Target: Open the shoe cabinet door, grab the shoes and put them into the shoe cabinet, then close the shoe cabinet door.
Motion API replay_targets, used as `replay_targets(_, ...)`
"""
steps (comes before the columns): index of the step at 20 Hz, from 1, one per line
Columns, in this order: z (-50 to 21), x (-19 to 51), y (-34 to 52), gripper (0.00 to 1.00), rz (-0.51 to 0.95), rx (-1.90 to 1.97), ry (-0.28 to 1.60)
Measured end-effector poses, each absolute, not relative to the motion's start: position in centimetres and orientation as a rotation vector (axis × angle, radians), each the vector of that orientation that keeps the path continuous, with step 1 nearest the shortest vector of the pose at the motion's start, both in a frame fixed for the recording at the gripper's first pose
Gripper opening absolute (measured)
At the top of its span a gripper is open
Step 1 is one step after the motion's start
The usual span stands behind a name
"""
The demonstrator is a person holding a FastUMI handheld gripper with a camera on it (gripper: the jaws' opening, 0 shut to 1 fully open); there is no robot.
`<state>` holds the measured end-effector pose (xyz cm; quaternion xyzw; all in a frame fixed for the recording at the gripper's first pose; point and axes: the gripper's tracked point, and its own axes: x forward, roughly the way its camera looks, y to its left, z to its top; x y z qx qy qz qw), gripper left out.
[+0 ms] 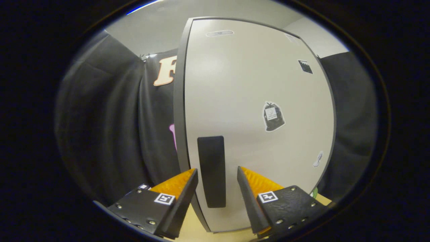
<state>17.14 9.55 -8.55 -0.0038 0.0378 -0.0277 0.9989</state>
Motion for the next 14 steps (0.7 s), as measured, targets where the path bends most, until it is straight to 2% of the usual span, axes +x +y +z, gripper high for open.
replay_targets(1,-8.7,17.1,9.7,0.75,-0.05,-0.006,0.079)
replay_targets(3,-8.7,17.4,9.6,0.46,-0.062,-0.016,0.071)
replay_targets(9,-8.8,17.3,10.2,0.32,-0.054,-0.017,0.077)
replay_targets(14,-8.9,17.1,10.1,0.32,-0.058,-0.065,0.086)
